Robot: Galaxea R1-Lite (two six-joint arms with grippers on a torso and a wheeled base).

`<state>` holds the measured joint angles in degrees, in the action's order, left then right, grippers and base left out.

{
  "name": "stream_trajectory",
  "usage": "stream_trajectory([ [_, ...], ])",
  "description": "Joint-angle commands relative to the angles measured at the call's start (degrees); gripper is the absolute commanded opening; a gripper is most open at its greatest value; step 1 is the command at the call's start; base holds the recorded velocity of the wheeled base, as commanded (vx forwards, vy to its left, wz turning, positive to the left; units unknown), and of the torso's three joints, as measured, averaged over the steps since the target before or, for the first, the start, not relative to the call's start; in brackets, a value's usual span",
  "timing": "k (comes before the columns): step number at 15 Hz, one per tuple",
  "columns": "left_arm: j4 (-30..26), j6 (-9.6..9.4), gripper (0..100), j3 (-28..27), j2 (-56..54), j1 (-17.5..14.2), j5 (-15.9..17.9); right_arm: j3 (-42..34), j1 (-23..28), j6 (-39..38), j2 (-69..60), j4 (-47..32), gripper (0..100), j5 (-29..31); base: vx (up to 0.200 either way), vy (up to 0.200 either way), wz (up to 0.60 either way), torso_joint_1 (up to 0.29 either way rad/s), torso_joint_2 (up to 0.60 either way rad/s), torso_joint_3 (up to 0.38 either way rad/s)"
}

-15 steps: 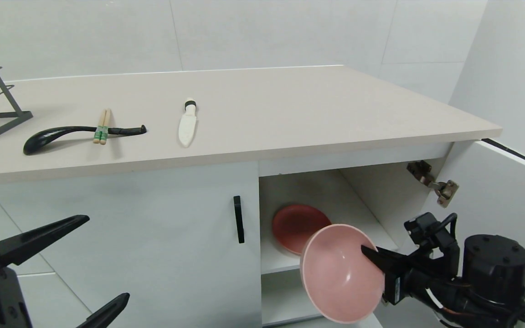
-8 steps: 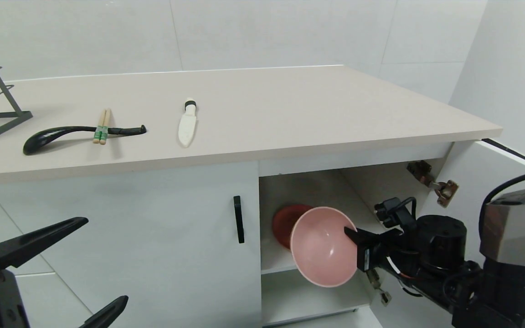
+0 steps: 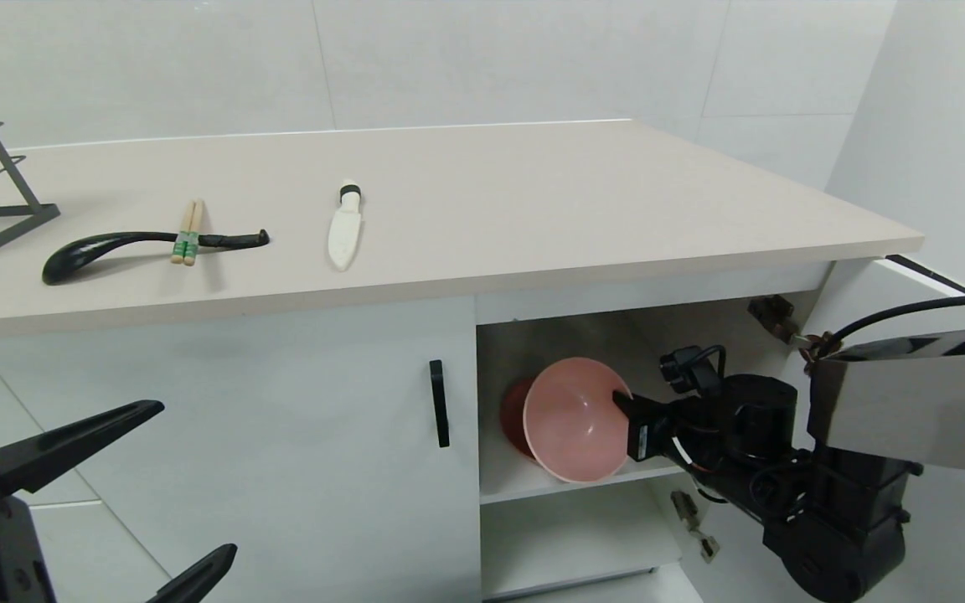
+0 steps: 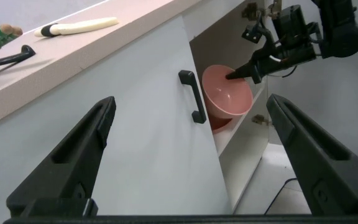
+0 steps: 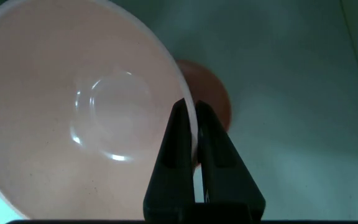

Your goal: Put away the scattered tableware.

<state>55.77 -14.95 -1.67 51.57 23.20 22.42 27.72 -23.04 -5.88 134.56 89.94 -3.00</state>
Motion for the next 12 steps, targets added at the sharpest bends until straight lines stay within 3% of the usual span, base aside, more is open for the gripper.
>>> stream_trajectory([
  [1, 0.0, -0.08, 100, 0.1, 0.5, 0.0, 0.0, 1.6, 1.1, 0.0, 2.0, 0.1, 0, 0.0, 0.0, 0.0, 0.0, 0.0, 0.0, 0.0],
  [12, 0.0, 0.0, 100, 0.3, 0.6, 0.0, 0.0, 6.6, 1.8, 0.6, 4.0, 0.1, 0, -4.6, 0.0, 0.0, 0.0, 0.0, 0.0, 0.0],
])
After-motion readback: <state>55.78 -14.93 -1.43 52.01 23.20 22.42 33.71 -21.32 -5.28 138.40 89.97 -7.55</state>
